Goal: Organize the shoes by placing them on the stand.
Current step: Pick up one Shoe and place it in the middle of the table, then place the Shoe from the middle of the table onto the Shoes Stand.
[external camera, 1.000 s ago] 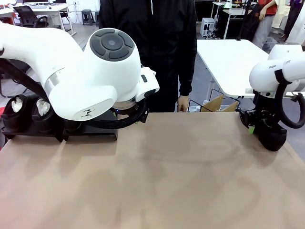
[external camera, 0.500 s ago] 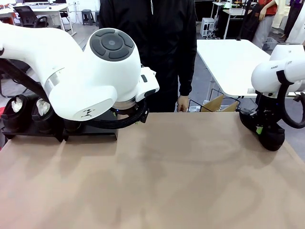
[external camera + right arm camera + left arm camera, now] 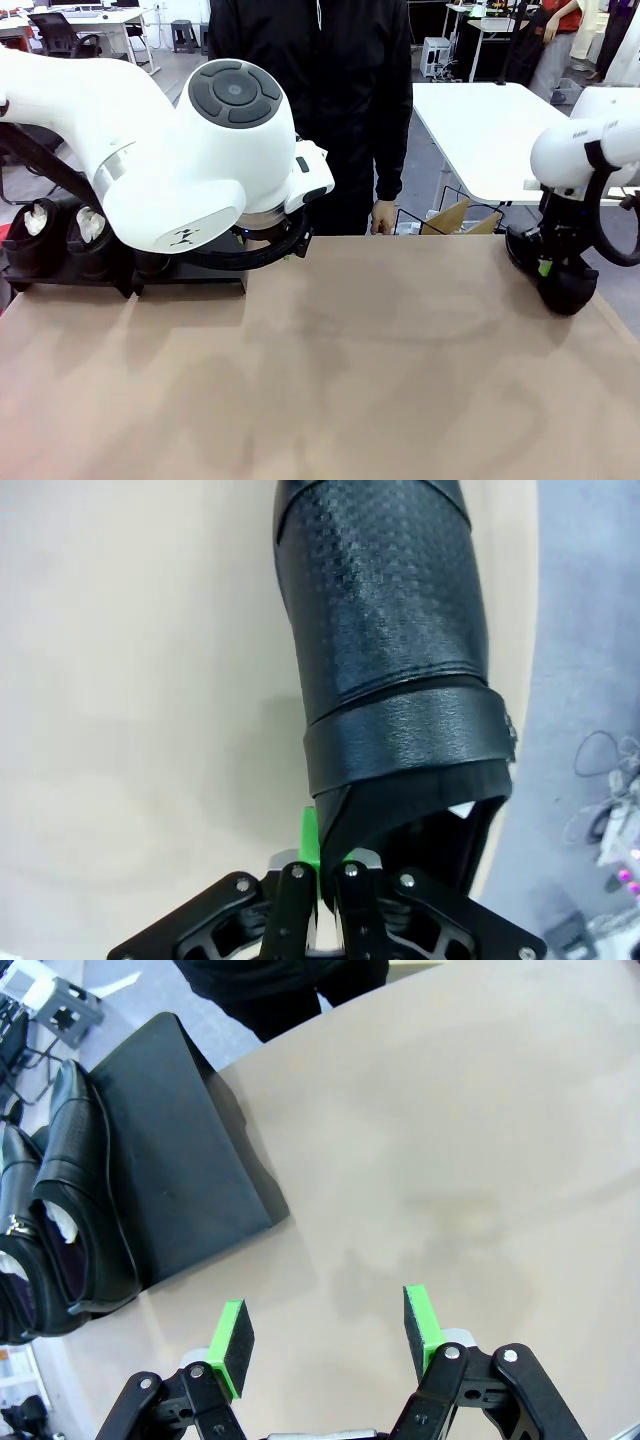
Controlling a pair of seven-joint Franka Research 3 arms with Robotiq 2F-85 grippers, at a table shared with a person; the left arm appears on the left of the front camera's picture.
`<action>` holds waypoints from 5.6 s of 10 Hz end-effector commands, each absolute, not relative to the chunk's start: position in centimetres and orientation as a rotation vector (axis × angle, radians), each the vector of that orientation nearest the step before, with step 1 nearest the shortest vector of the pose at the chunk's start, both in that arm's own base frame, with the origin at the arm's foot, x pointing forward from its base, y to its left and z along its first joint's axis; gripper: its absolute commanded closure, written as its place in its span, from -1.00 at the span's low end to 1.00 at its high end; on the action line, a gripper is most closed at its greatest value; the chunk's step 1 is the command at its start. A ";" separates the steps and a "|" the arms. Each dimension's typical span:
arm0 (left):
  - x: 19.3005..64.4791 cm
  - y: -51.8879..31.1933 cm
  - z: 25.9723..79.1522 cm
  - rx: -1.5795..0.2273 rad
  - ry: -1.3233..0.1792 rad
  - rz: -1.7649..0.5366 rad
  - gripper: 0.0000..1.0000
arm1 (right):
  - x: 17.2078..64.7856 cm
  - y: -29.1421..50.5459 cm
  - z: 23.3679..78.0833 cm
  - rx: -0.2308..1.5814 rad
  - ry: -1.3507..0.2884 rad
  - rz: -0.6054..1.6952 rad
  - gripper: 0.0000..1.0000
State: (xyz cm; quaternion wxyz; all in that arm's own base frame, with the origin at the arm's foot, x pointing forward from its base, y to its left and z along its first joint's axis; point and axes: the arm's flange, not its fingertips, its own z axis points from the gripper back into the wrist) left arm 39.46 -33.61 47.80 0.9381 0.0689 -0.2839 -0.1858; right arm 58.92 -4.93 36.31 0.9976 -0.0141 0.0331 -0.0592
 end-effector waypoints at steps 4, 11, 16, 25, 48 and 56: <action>39.5 -33.8 47.6 0.148 -0.608 -0.364 -0.57 | 47.1 4.8 45.0 0.163 0.004 -0.382 1.00; 39.5 -33.8 47.6 0.148 -0.608 -0.364 -0.57 | 45.7 7.6 45.0 0.165 0.034 -0.312 1.00; 39.5 -33.8 47.6 0.148 -0.608 -0.364 -0.57 | 36.5 19.8 43.7 0.222 0.023 -0.234 1.00; 39.5 -33.8 47.6 0.148 -0.608 -0.364 -0.57 | 34.2 26.5 36.0 0.162 -0.033 0.069 1.00; 39.5 -33.6 47.8 0.141 -0.580 -0.379 -0.57 | 33.4 16.8 45.6 0.327 -0.084 -0.099 -1.00; 31.6 -40.1 45.7 -0.039 -0.369 -0.074 -0.57 | 35.2 1.0 47.3 0.343 -0.119 -0.450 -1.00</action>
